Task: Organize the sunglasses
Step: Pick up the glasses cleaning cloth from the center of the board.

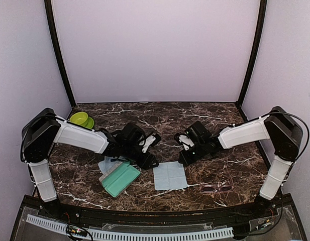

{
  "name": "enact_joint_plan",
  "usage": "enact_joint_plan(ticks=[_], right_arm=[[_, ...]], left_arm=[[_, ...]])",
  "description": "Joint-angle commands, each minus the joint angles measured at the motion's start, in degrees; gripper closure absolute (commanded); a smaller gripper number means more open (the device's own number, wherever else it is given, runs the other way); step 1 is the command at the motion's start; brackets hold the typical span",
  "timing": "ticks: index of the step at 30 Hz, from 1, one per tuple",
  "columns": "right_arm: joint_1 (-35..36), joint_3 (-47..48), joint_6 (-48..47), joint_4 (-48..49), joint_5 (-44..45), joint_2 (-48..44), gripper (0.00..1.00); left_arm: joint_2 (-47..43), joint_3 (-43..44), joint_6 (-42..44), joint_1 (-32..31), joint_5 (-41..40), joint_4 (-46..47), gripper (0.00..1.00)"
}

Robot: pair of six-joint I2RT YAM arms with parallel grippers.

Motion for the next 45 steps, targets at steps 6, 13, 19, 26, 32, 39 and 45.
enact_joint_plan(ticks=[6, 13, 19, 26, 32, 39, 45], right_arm=[[-0.4, -0.5, 0.3, 0.7, 0.8, -0.8, 0.93], [-0.4, -0.6, 0.4, 0.5, 1.4, -1.3, 0.95], [-0.4, -0.6, 0.4, 0.3, 1.7, -1.7, 0.96], [-0.4, -0.7, 0.5, 0.1, 1.7, -1.9, 0.97], [-0.4, -1.0, 0.5, 0.3, 1.9, -2.0, 0.97], [-0.4, -1.1, 0.5, 0.3, 1.8, -2.2, 0.97], [-0.4, -1.4, 0.6, 0.4, 1.8, -2.4, 0.97]], left_arm=[[1.0, 4.5, 0.6, -0.1, -0.2, -4.3, 0.58], [3.7, 8.9, 1.8, -0.1, -0.9, -11.1, 0.66], [6.1, 11.0, 2.4, -0.1, -1.3, -13.2, 0.68], [7.4, 12.3, 2.9, -0.1, -2.1, -14.0, 0.69], [8.4, 12.4, 3.7, -1.0, -3.0, -14.9, 0.73], [9.2, 12.3, 3.9, -2.2, -5.7, -16.2, 0.79], [9.2, 12.5, 3.4, -2.3, -6.5, -16.2, 0.84]])
